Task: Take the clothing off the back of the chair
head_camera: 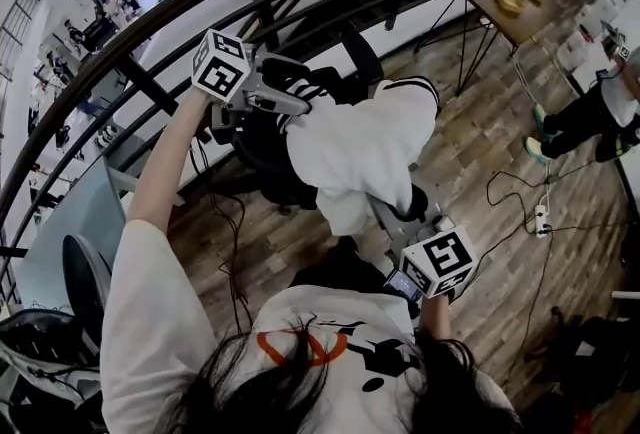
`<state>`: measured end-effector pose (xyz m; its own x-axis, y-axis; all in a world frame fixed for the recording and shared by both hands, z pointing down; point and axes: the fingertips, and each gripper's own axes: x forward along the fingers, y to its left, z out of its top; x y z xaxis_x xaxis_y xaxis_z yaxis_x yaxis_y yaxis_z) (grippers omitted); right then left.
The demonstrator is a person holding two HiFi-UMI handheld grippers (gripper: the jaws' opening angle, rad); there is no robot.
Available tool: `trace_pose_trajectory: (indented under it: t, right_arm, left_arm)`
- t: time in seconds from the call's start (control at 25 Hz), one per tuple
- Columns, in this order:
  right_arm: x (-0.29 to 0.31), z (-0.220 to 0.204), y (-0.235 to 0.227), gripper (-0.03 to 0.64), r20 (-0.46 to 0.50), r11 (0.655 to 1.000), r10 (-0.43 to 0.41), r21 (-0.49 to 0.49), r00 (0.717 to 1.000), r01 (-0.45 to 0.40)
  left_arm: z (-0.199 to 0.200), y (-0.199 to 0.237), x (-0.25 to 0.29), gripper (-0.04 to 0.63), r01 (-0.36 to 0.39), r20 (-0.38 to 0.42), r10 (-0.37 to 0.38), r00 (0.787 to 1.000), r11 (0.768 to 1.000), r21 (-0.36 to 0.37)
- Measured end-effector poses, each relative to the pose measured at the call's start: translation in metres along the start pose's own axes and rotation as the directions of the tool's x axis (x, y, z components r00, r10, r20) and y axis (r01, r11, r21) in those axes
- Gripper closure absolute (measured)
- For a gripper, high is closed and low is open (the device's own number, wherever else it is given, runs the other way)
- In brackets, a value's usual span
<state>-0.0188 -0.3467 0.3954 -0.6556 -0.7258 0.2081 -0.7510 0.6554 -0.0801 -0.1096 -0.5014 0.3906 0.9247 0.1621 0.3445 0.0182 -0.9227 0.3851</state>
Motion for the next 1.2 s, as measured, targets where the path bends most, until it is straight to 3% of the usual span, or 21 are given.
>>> trace_pose_trajectory:
  t: [0.24,0.36,0.4,0.44,0.6,0.76,0.88,1.0,1.08,1.2]
  right_arm:
    - [-0.001,0.001,-0.001,0.466,0.008,1.000,0.002,0.005,1.000,-0.002]
    - [-0.002,-0.001,-0.002,0.466,0.007,1.000,0.004,0.008,1.000,-0.004]
    - [-0.001,-0.001,-0.002,0.466,0.007,1.000,0.006,0.008,1.000,-0.006]
    - [-0.001,-0.002,-0.002,0.466,0.007,1.000,0.008,0.008,1.000,-0.008]
    - [-0.001,-0.001,-0.001,0.468,0.006,1.000,-0.005,0.007,1.000,0.005]
    - [-0.004,-0.001,0.002,0.476,0.011,1.000,-0.029,-0.003,1.000,0.029]
    - [-0.008,0.003,-0.003,0.490,0.022,0.999,-0.044,0.012,0.999,0.043]
    - [-0.011,0.009,-0.005,0.494,0.033,0.999,-0.051,0.002,0.998,0.051]
    - [-0.014,0.012,-0.005,0.495,0.044,0.998,-0.058,-0.003,0.997,0.058]
    - [-0.021,0.017,-0.007,0.497,0.066,0.997,-0.074,-0.001,0.995,0.074]
  left_arm:
    - [-0.016,-0.014,0.024,0.183,0.115,-0.117,-0.130,0.985,0.986,-0.123]
    - [-0.024,-0.019,0.032,0.243,0.117,-0.126,-0.146,0.981,0.970,-0.212]
    - [-0.028,-0.021,0.034,0.311,0.114,-0.142,-0.149,0.979,0.968,-0.224]
    - [-0.032,-0.024,0.037,0.444,0.110,-0.167,-0.146,0.975,0.972,-0.209]
    - [-0.033,-0.031,0.039,0.510,0.042,-0.252,-0.043,0.967,0.999,-0.008]
    - [-0.027,-0.036,0.035,0.531,-0.019,-0.303,0.051,0.952,0.994,0.109]
    - [-0.006,-0.036,0.031,0.535,-0.051,-0.243,0.086,0.966,0.988,0.144]
    - [0.030,-0.040,0.019,0.537,-0.089,-0.103,0.107,0.989,0.983,0.162]
    - [0.053,-0.047,0.011,0.538,-0.106,-0.030,0.113,0.993,0.978,0.181]
    - [0.079,-0.063,0.009,0.538,-0.131,0.004,0.134,0.991,0.960,0.247]
